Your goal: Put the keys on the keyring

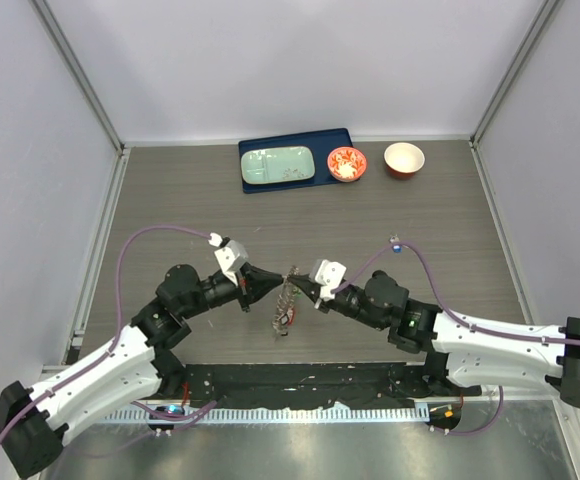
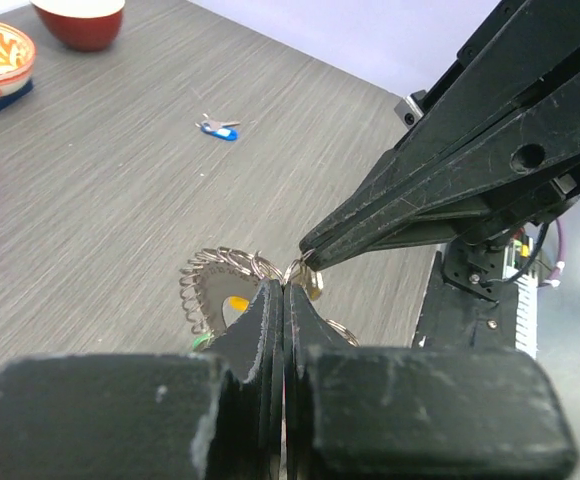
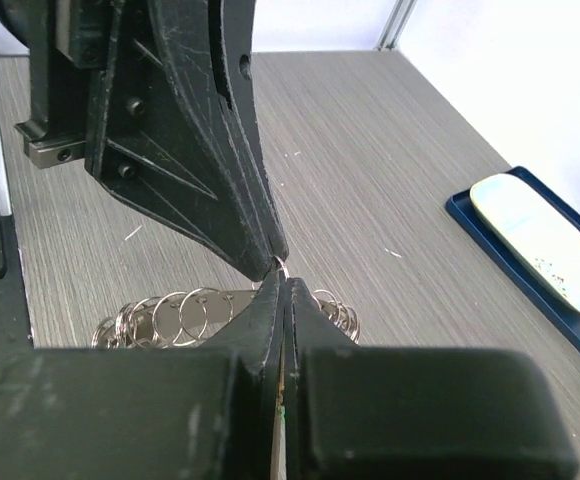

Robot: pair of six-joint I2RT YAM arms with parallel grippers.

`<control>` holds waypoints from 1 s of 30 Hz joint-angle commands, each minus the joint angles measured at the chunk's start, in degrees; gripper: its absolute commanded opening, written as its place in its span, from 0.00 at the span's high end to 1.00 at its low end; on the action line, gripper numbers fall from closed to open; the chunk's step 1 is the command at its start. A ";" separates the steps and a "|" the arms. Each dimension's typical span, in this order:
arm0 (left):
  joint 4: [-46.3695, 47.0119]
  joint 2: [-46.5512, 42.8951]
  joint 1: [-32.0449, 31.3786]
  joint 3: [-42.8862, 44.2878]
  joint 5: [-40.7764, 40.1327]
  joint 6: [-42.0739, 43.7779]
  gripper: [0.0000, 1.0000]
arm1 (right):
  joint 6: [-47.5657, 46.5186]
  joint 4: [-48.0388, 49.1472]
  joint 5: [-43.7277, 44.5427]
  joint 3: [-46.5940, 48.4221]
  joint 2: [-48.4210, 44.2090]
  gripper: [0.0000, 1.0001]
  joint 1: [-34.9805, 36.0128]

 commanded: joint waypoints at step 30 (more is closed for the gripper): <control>-5.46 0.77 0.26 2.94 -3.60 7.60 1.00 | 6.91 -42.45 4.13 31.13 13.77 0.65 -0.74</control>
